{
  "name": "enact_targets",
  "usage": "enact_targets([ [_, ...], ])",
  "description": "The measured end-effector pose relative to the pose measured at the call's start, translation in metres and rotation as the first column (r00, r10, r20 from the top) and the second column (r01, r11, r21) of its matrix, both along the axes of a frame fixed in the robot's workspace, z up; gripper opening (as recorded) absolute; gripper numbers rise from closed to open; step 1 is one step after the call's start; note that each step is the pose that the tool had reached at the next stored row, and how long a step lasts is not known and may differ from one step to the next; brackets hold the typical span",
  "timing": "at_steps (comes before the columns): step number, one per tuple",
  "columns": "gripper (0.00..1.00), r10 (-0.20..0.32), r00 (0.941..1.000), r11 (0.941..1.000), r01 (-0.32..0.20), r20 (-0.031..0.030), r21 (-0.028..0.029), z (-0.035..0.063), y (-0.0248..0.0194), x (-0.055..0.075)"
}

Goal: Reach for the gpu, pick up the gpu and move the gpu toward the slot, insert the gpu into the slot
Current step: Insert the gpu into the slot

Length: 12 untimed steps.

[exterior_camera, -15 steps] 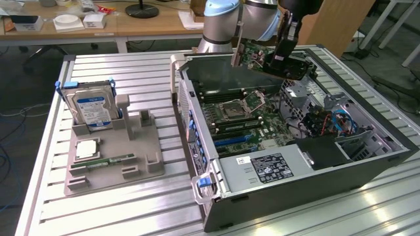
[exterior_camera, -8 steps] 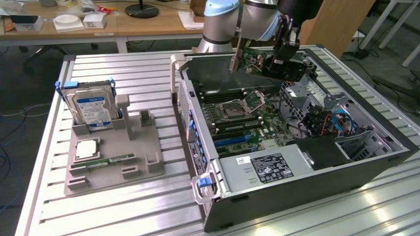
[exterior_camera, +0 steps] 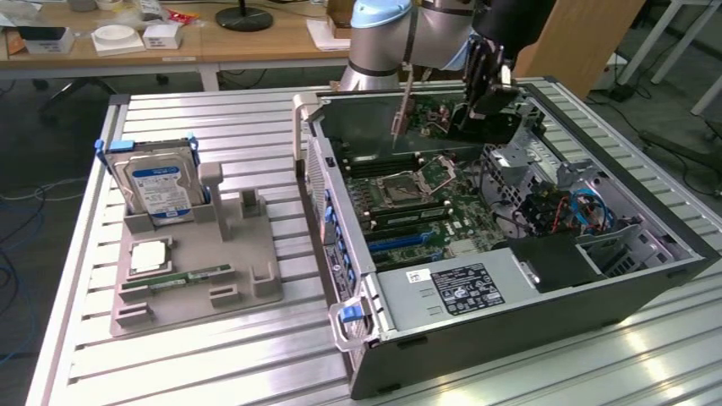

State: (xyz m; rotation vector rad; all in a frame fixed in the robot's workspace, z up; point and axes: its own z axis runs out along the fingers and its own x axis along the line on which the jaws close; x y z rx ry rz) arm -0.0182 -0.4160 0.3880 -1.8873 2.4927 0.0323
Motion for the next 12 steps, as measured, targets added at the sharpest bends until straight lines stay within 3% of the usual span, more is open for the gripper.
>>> enact_targets([
  [5, 0.27, 0.090, 0.9960, 0.9960, -0.090, 0.0000, 0.0000, -0.0075, 0.0000, 0.000],
  [12, 0.27, 0.203, 0.9792, 0.9792, -0.203, 0.0006, 0.0005, -0.0173, 0.0000, 0.000],
])
